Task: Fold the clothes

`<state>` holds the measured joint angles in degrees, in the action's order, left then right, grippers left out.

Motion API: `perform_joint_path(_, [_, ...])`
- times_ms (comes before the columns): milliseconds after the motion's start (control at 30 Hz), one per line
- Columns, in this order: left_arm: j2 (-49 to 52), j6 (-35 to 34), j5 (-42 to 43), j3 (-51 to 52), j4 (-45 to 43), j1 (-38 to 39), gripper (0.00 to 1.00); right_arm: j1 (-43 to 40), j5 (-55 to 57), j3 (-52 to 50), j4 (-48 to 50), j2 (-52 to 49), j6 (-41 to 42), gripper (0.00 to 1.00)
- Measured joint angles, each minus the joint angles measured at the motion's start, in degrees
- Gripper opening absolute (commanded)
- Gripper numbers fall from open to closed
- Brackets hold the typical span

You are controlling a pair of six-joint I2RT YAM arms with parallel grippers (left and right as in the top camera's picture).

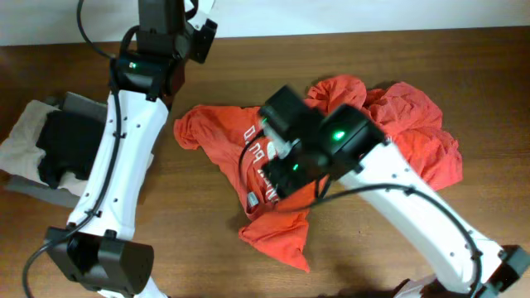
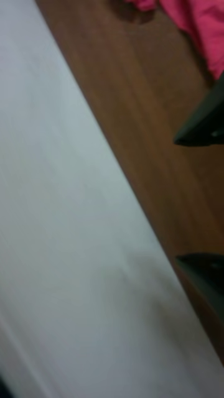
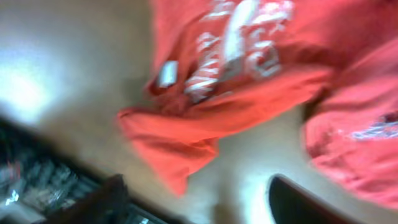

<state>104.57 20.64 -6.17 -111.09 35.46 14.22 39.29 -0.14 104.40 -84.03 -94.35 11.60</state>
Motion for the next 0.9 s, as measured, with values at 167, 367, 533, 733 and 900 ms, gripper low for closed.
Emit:
perform_joint_path(167, [0.0,-1.2,-0.3,0.0,4.3,2.3,0.63,-12.2,3.0,-0.7,4.6,0.2,2.0,0.94])
perform_joint_path(367, [0.0,-7.7,1.2,0.0,16.0,5.6,0.63,-24.2,2.8,-5.9,11.0,-3.8,4.7,0.86])
perform_joint_path(533, [0.0,-12.4,7.6,1.7,24.4,6.6,0.63,-28.7,-0.2,-10.9,16.7,-14.7,5.6,0.79])
perform_joint_path(733, [3.5,-14.3,11.2,8.6,24.7,6.6,0.63,-28.7,-0.8,-11.8,20.5,-22.5,7.8,0.09])
perform_joint_path(900, [10.9,-14.4,12.4,13.2,24.7,6.6,0.61,-30.0,3.9,-11.6,17.8,-21.9,10.1,0.04])
